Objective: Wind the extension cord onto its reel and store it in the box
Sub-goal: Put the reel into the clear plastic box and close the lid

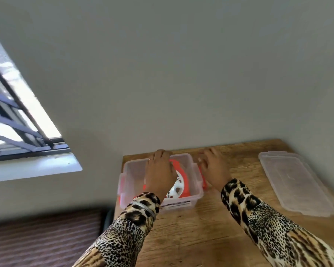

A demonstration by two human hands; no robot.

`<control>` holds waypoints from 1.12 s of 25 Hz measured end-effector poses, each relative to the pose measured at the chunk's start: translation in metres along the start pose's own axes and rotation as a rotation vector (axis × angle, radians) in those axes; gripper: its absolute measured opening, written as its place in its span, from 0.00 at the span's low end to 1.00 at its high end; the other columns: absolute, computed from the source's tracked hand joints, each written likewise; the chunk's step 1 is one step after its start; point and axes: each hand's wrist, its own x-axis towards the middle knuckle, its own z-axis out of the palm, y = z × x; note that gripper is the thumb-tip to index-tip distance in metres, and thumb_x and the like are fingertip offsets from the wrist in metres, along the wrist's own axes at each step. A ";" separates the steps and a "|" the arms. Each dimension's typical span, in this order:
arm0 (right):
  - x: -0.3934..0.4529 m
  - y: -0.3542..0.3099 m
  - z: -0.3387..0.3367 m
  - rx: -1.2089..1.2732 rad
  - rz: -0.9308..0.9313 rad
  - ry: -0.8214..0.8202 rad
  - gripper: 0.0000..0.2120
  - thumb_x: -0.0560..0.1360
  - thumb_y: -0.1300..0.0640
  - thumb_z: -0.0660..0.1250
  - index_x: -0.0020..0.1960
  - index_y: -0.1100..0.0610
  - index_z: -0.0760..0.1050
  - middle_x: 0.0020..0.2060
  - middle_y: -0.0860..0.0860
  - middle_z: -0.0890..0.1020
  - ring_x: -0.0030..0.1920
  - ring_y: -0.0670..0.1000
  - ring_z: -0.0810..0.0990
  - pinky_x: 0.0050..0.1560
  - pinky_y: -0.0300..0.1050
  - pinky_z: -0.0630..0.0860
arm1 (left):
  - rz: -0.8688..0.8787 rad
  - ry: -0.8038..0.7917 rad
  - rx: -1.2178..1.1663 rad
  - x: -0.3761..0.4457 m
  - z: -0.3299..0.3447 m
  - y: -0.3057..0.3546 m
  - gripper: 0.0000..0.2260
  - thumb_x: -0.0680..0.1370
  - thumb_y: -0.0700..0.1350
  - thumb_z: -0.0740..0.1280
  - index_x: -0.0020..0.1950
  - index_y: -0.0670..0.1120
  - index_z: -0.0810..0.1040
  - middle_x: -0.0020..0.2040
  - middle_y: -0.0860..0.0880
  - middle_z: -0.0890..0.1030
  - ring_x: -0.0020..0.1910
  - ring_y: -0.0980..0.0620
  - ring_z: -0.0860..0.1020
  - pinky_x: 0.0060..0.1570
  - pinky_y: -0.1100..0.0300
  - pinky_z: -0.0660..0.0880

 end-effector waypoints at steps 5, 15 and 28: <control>-0.050 0.095 -0.056 -0.323 0.564 -0.054 0.21 0.71 0.61 0.64 0.63 0.62 0.69 0.59 0.61 0.71 0.57 0.62 0.71 0.55 0.52 0.71 | 0.344 -0.125 -0.104 0.004 0.052 0.095 0.12 0.75 0.43 0.62 0.57 0.45 0.77 0.55 0.47 0.78 0.56 0.46 0.74 0.55 0.54 0.69; -0.120 0.169 -0.076 -0.638 0.624 -0.383 0.11 0.77 0.57 0.56 0.58 0.53 0.70 0.56 0.51 0.75 0.58 0.54 0.70 0.57 0.52 0.65 | 0.465 -0.397 -0.202 -0.005 0.116 0.164 0.15 0.77 0.45 0.61 0.63 0.49 0.75 0.61 0.51 0.77 0.61 0.50 0.73 0.60 0.55 0.71; 0.028 0.015 -0.167 0.675 0.284 0.372 0.11 0.79 0.49 0.59 0.46 0.56 0.73 0.41 0.52 0.84 0.40 0.49 0.84 0.36 0.43 0.80 | -0.347 0.062 -0.795 0.076 -0.008 0.044 0.34 0.77 0.65 0.60 0.76 0.46 0.62 0.76 0.45 0.65 0.73 0.47 0.65 0.73 0.50 0.61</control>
